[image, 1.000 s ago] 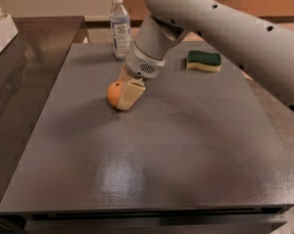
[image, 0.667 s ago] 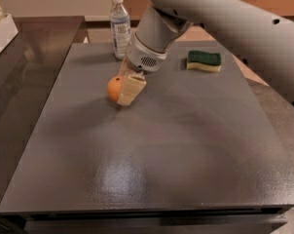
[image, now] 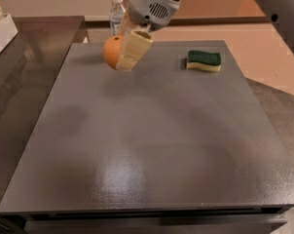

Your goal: Pick orange

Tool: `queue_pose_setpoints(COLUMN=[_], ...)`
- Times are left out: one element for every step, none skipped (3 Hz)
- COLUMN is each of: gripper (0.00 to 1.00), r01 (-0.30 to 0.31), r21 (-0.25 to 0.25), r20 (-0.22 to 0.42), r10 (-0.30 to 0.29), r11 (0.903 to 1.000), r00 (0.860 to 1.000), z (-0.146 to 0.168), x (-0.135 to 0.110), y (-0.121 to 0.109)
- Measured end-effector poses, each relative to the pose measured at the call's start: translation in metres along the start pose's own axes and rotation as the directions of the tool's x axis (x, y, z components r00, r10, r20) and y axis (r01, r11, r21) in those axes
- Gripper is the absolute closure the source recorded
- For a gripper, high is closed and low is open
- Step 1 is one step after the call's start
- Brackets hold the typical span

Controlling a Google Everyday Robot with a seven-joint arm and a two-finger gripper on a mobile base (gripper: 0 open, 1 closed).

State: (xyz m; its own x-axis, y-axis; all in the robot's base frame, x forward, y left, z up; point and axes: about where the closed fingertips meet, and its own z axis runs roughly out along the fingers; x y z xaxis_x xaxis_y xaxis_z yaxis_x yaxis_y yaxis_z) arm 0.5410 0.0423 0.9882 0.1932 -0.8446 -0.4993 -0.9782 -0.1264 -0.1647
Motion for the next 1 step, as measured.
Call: queue_pose_setpoints(gripper=[1.00], r01=[0.000], r21=[0.000], r20=[0.000], r10=[0.000], r11=[1.0000], r00=[1.000], z=[0.0000], x=[0.0000], y=[0.0000])
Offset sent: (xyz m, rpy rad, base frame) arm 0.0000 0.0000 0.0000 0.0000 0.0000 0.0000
